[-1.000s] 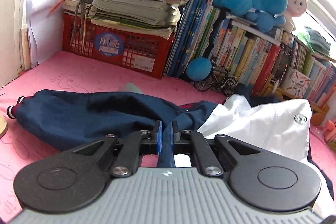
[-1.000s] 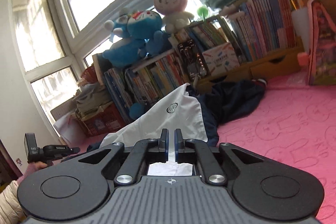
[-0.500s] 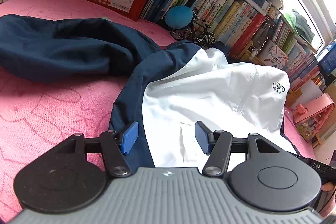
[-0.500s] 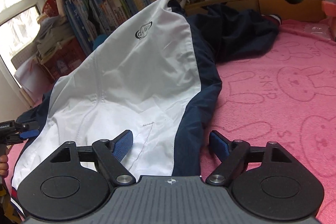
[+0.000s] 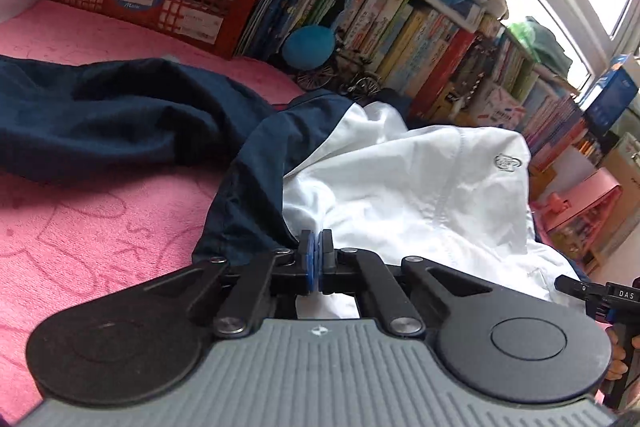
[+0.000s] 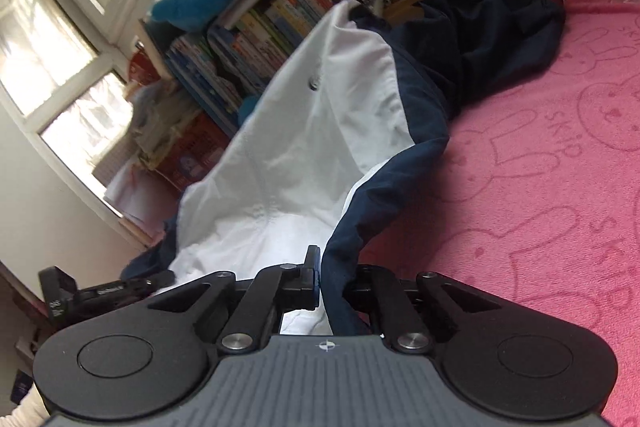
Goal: Fold clothes
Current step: 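Grasp the jacket front edge with the left gripper while the right gripper grasps the navy side panel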
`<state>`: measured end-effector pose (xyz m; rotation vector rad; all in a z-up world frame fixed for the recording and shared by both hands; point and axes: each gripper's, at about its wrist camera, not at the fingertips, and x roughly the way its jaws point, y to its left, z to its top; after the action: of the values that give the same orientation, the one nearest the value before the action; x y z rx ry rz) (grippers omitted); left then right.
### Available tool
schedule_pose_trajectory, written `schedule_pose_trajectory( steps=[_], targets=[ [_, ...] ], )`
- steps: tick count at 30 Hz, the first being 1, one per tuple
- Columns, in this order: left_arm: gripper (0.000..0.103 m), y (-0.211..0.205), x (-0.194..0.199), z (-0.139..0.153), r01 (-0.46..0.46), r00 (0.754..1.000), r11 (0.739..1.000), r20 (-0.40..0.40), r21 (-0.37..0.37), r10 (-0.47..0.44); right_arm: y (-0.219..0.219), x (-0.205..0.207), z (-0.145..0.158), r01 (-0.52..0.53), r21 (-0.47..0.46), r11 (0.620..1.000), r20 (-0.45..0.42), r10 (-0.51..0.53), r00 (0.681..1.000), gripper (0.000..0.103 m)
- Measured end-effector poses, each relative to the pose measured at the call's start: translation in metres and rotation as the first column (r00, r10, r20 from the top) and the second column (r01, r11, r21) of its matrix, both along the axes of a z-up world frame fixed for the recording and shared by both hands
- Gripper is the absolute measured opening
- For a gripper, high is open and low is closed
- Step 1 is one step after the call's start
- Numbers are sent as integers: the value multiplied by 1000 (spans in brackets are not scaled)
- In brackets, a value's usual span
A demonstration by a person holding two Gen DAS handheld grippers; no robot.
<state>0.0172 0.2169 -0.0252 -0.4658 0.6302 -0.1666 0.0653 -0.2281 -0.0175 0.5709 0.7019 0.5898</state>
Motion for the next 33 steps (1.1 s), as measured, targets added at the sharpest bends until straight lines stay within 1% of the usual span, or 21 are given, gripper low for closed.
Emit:
schedule_pose_trajectory(
  steps=[3,6,9,11,13,14,15,17,19,20,21,23,24,25,26,27,28,29,30,31,33],
  targets=[
    [1,1,-7,4,7,1000,1000,2,6,-7,-12,-22,23,-20,103,994,60,14,998,8],
    [1,1,-14,9,13,1000,1000,5,13,-13,-20,-43,43,-46,148,988,118,28,993,8],
    [2,2,-21,13,20,1000,1000,7,19,-20,-22,-61,54,-50,107,993,158,32,987,8],
    [4,2,-26,16,24,1000,999,9,23,-24,-19,-66,55,1,-21,1000,174,2,985,11],
    [23,2,-26,16,26,1000,999,7,27,-26,-15,-62,46,48,-136,990,154,-27,988,19],
    [36,1,-20,13,24,1000,999,2,27,-24,-14,-57,38,59,-171,984,127,-37,991,30],
    [43,-1,-15,10,22,1000,999,-2,27,-22,-14,-51,31,63,-182,981,97,-46,994,47],
    [53,-3,-3,4,18,1000,999,-12,28,-18,-12,-36,17,63,-177,982,43,-56,997,54],
    [68,-5,8,-2,14,1000,999,-21,29,-14,-9,-21,10,72,-196,978,24,-68,997,57],
    [87,-6,14,-5,13,1000,999,-25,30,-12,-6,-13,7,79,-207,975,21,-76,997,65],
    [94,-7,20,-8,11,1000,999,-30,30,-10,-4,-5,4,86,-219,972,18,-84,996,72],
    [93,-9,31,-15,7,999,999,-39,31,-5,3,14,-3,78,-226,971,-7,-82,997,78],
    [89,-10,37,-18,5,999,999,-44,32,-3,7,24,-7,74,-220,973,-30,-83,996,78],
    [80,-12,42,-21,3,999,999,-48,32,-1,10,33,-11,65,-207,976,-60,-79,995,78],
    [55,-13,45,-21,-5,998,999,-55,36,7,12,39,-14,67,-192,979,-75,-82,994,76],
    [25,-12,45,-20,-16,998,999,-64,31,18,14,43,-15,75,-177,981,-80,-91,993,58],
    [13,-10,43,-18,-15,998,1000,-60,0,15,14,46,-16,75,-161,984,-94,-91,991,49],
    [5,-6,39,-17,-7,999,999,-46,-44,5,12,45,-16,63,-116,991,-109,-76,991,31],
    [5,-3,33,-13,5,1000,997,-20,-81,-7,8,44,-15,48,-55,997,-120,-55,991,23],
    [5,1,27,-9,20,1000,993,14,-113,-18,2,41,-13,20,35,999,-119,-15,993,23],
    [3,6,12,6,55,995,984,93,-169,-40,-12,32,-6,-39,209,977,-85,58,995,22]
  ],
)
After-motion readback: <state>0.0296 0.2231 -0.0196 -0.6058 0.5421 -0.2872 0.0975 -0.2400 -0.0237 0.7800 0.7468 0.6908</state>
